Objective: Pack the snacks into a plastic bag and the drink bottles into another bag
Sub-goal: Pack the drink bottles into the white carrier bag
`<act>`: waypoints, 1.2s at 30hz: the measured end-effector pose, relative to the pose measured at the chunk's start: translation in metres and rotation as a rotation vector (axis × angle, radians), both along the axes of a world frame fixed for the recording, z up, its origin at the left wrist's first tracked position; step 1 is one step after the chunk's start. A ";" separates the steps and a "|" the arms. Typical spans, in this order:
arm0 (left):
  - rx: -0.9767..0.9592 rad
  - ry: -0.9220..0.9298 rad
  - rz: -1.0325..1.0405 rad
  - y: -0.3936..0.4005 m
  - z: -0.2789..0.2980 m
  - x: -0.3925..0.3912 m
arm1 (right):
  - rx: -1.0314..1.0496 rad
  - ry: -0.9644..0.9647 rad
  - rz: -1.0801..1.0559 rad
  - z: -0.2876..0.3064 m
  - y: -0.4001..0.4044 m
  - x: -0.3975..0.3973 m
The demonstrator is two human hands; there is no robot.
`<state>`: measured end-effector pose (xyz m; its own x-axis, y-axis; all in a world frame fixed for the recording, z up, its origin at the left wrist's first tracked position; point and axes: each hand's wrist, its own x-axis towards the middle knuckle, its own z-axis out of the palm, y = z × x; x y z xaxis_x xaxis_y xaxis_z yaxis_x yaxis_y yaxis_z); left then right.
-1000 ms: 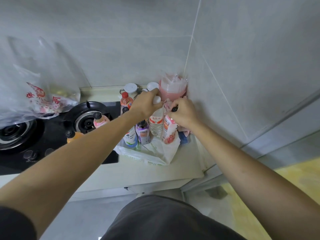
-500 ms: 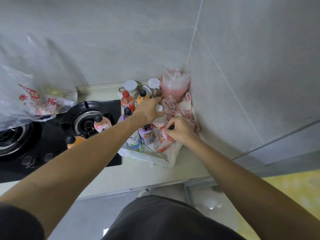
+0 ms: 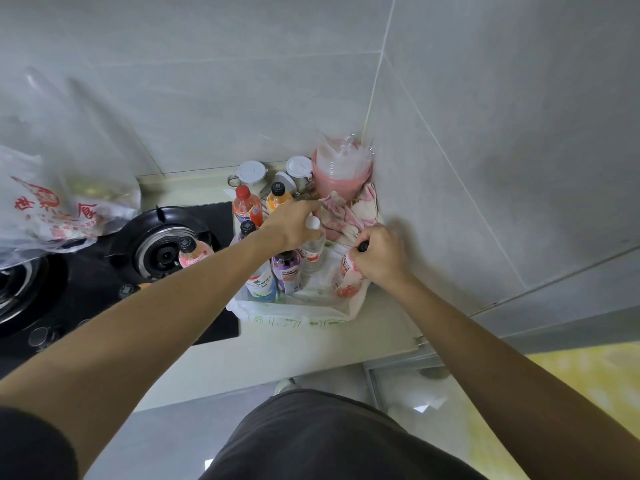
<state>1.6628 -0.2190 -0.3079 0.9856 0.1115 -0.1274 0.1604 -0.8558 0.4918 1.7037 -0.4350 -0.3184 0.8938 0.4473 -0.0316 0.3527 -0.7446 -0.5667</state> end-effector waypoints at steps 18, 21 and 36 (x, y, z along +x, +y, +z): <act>0.021 0.094 -0.027 0.006 -0.006 -0.002 | 0.093 0.126 0.174 0.007 0.020 -0.019; 0.034 0.090 -0.024 0.006 -0.009 -0.003 | 0.055 0.140 0.249 -0.002 0.027 -0.027; 0.098 -0.030 -0.058 0.012 -0.015 -0.005 | 0.040 0.014 0.235 -0.026 0.041 -0.013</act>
